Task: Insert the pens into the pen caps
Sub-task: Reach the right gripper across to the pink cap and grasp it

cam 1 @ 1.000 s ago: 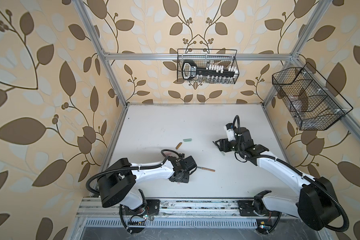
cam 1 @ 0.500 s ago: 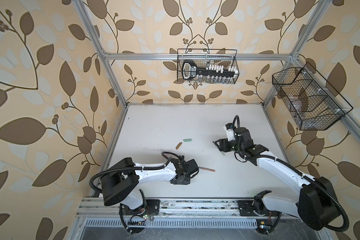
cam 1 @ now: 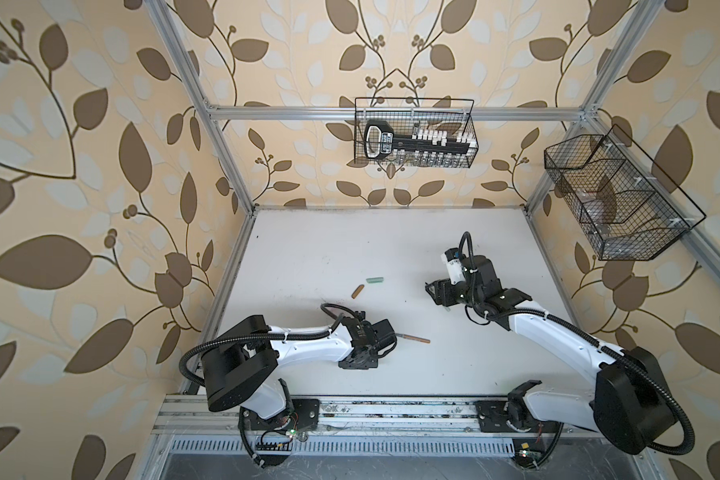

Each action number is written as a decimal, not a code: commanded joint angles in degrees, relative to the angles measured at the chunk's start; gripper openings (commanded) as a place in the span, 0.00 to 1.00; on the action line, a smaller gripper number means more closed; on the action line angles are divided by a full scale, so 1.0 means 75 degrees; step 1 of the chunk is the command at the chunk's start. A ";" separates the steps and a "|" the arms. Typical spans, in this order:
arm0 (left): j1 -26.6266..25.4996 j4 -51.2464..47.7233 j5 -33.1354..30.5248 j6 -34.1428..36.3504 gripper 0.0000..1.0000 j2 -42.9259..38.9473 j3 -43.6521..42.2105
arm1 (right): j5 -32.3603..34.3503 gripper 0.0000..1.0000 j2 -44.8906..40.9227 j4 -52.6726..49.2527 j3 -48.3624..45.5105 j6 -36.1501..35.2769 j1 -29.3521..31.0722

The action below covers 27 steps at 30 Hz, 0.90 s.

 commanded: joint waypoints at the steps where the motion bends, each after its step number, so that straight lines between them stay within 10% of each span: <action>1: -0.0089 -0.0357 -0.0258 -0.0036 0.13 0.0038 -0.0114 | -0.0246 0.71 0.0158 -0.0020 0.0482 -0.0383 0.0042; 12: -0.0085 -0.0906 -0.0943 0.0283 0.03 -0.0377 0.0302 | -0.0806 0.71 0.1145 0.0040 0.1548 -0.1049 0.0452; 27: 0.0367 -0.2544 -0.2418 -0.0040 0.07 -0.3965 0.0571 | -0.1826 0.72 0.3731 -0.0064 0.3803 -0.2006 0.1388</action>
